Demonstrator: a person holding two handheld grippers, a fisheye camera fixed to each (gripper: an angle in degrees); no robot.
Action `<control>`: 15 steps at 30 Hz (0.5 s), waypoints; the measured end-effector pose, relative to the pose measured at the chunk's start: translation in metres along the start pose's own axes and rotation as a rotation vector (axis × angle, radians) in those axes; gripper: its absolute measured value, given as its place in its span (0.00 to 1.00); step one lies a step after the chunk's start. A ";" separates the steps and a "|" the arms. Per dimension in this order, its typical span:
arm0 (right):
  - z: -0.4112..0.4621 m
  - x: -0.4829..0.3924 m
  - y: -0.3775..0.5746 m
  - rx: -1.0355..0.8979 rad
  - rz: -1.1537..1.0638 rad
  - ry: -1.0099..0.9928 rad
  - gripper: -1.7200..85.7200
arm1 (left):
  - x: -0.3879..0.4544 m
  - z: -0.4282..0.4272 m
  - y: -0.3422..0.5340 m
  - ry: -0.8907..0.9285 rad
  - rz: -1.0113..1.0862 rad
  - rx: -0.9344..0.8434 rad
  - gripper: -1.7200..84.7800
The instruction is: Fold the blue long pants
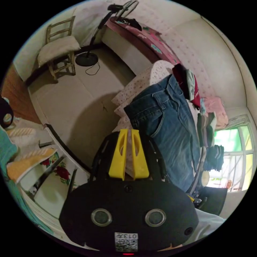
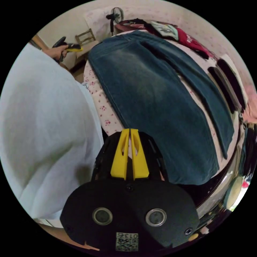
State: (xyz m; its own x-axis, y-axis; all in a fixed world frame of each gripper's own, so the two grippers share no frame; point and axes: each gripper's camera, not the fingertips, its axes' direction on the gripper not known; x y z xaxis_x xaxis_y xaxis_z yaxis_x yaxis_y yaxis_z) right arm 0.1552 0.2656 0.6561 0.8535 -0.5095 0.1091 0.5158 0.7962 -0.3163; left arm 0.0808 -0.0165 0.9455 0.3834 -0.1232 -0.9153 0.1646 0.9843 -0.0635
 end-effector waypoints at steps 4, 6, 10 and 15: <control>-0.031 0.031 0.042 0.157 0.257 0.033 0.02 | 0.038 -0.024 0.011 -0.010 0.175 0.108 0.05; -0.034 0.056 0.062 0.173 0.427 0.079 0.02 | 0.079 -0.016 0.010 0.018 0.333 0.071 0.05; -0.035 0.106 0.077 0.222 0.619 0.068 0.02 | 0.203 0.037 0.016 0.019 0.710 -0.077 0.05; -0.019 0.125 0.033 0.244 0.564 0.100 0.02 | 0.331 0.118 0.040 -0.056 1.042 -0.176 0.04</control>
State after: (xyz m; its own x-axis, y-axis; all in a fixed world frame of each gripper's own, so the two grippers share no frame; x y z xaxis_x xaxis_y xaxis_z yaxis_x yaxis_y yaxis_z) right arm 0.2777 0.2217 0.6410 0.9945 -0.0071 -0.1045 -0.0006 0.9973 -0.0733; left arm 0.3214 -0.0330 0.6865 0.3016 0.7914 -0.5317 -0.4019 0.6112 0.6818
